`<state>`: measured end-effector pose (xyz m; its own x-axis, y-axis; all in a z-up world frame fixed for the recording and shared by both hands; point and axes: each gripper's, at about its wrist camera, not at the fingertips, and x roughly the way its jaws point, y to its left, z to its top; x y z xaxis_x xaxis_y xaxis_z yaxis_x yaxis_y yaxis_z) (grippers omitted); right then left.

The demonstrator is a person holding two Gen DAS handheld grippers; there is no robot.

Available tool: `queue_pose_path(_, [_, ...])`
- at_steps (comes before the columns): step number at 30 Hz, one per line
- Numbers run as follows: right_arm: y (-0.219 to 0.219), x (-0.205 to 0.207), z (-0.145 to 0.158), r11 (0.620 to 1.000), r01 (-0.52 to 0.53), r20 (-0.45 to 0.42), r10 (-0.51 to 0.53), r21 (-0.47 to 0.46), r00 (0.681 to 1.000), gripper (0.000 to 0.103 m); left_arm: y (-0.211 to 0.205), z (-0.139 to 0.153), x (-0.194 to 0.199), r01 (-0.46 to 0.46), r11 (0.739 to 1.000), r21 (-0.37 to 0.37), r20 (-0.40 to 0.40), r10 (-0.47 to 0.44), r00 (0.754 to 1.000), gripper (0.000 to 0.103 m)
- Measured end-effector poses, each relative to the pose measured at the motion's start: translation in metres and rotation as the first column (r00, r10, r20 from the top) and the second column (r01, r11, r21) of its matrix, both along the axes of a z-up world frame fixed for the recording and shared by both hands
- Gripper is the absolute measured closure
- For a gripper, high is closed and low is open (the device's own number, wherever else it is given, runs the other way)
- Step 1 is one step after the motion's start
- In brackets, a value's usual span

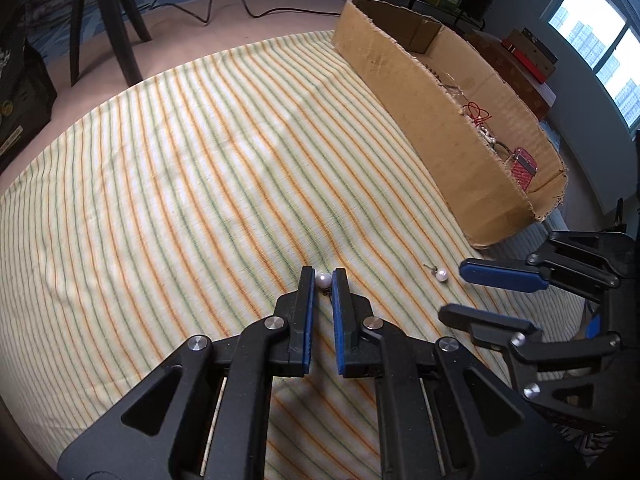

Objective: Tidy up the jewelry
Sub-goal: 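Grasp one pearl earring with the left tool while the right tool grasps the other, then carry both pearl earrings over the cardboard box with both tools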

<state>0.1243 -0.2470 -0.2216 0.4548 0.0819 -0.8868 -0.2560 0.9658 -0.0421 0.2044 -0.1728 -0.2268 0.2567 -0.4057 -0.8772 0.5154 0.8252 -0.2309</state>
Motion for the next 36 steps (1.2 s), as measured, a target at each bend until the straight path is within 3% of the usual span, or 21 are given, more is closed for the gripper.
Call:
queue_pose_path(12, [0.006, 0.016, -0.013, 0.998, 0.015, 0.002, -0.015, -0.053, 1.000, 0.082, 0.010, 0.001, -0.004, -0.009, 1.000, -0.006, -0.004, 0.009, 1.000, 0.096])
queue_pose_path(17, [0.005, 0.014, -0.013, 0.997, 0.016, -0.006, -0.017, -0.070, 1.000, 0.097, 0.010, 0.002, -0.002, -0.013, 1.000, -0.007, -0.007, 0.013, 1.000, 0.096])
queue_pose_path(21, [0.006, 0.013, -0.012, 0.997, 0.006, -0.003, -0.006, -0.079, 1.000, 0.097, 0.012, 0.002, -0.003, -0.021, 1.000, -0.006, -0.006, 0.021, 1.000, 0.096])
queue_pose_path(36, [0.014, -0.003, 0.035, 0.999, -0.036, 0.093, 0.038, -0.027, 0.995, 0.097, 0.037, 0.030, -0.007, -0.112, 0.993, -0.045, 0.015, 0.113, 0.994, 0.096])
